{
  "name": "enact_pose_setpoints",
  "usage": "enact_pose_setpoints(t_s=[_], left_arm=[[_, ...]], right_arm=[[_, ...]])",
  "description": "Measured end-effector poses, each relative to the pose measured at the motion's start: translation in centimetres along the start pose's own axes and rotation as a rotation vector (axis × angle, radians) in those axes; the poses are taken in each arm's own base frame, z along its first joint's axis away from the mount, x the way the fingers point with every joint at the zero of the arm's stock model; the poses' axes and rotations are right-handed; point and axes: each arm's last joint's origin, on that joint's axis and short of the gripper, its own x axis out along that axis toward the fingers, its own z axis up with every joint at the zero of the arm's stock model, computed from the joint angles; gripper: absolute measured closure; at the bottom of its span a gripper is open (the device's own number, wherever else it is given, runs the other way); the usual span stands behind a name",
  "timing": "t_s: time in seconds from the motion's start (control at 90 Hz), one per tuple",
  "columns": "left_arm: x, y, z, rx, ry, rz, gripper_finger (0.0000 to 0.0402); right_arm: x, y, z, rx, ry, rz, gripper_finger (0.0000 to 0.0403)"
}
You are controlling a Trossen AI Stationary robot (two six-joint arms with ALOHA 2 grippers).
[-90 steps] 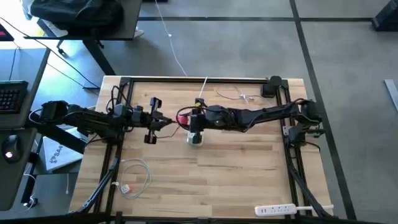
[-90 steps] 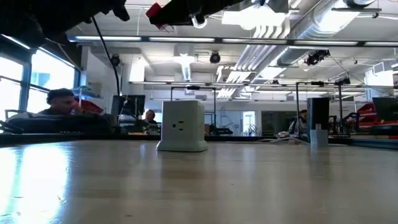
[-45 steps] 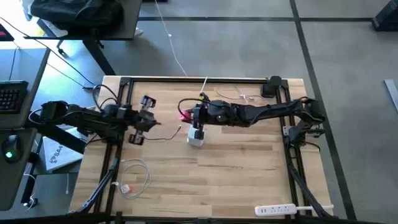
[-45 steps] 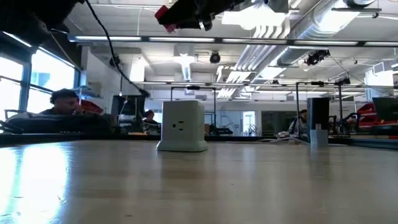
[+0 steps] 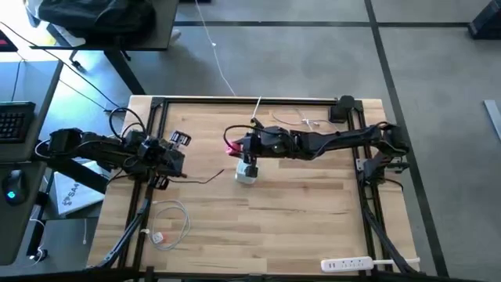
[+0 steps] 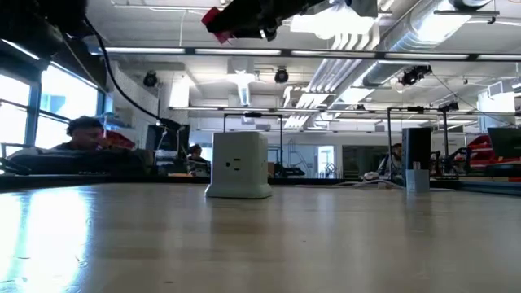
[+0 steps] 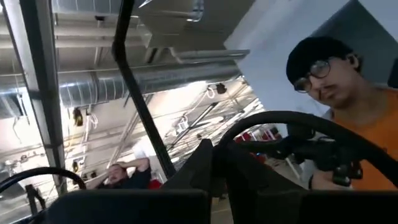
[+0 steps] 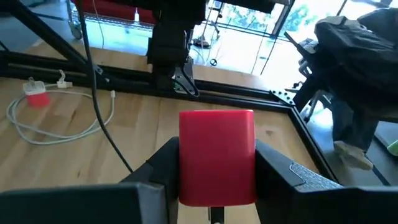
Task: Insert USB
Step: Insert the black charger cable into the pink charger adapter
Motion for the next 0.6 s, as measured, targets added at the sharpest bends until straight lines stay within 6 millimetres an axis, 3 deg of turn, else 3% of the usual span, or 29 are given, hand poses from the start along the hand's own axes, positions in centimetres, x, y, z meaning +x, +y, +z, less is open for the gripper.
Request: enact_pose_setpoints(t_s=[0.089,0.3,0.6], left_arm=[[-0.2,0.3,-1.0,-0.013,0.089,0.061,0.0399],[-1.2,1.1,-4.4,-0.008,0.429,0.429,0.0399],[-1.7,1.0,-6.4,-0.037,0.539,0.487,0.0399]], right_arm=[[0.0,0.0,0.0,-0.005,0.001,0.001,0.0288],[0.1,-0.6,-0.8,0.003,0.075,-0.007,0.0288],[0.9,-1.4,-2.1,0.067,0.127,0.047,0.0288]])
